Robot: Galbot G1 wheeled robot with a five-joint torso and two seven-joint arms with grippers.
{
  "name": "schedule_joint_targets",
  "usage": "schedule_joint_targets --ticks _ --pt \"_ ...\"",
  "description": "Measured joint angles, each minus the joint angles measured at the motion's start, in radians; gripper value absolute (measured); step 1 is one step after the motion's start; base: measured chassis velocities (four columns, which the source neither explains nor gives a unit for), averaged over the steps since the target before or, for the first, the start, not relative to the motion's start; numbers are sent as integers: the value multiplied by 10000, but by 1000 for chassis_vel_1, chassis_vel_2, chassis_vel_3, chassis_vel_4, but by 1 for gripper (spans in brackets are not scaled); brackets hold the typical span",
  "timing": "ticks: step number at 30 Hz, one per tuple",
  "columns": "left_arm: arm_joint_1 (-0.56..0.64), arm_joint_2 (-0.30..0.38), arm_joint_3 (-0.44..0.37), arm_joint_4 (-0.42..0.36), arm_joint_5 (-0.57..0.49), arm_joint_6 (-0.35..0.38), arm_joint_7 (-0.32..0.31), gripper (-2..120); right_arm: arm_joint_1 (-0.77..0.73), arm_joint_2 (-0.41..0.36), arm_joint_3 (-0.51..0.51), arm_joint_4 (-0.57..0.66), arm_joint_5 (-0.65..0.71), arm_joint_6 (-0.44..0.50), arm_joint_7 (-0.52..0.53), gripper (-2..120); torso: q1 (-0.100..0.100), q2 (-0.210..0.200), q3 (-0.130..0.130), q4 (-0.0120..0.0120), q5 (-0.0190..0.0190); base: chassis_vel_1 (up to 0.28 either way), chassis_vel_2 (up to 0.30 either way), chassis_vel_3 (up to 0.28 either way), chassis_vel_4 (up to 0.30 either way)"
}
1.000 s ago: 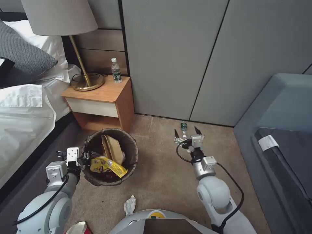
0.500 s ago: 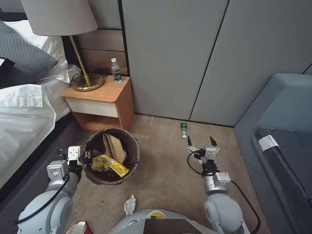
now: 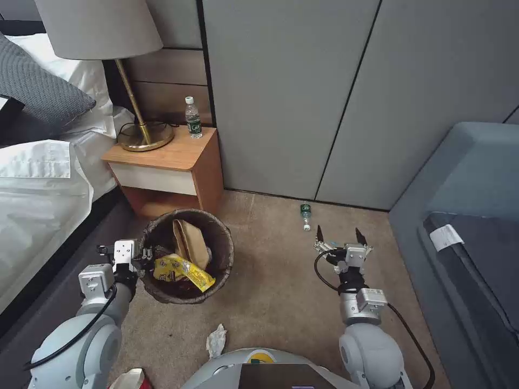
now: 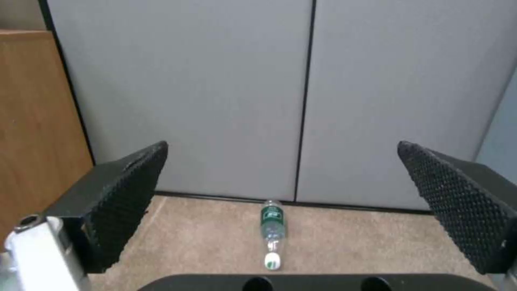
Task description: Pick up the trash bin, then pick up the garbage from the floor and place it into the trash bin.
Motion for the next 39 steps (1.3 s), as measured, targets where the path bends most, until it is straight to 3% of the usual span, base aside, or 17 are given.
schedule_joint_targets --ticks 16,39 --pt "-102 -16 -5 16 43 55 53 3 274 -147 159 -55 139 -229 22 100 0 0 0 1 0 0 0 0 0" --pt "-49 -10 -15 16 40 48 32 3 434 -364 151 -172 294 -368 68 100 0 -1 0 2 0 -71 -71 -65 -84"
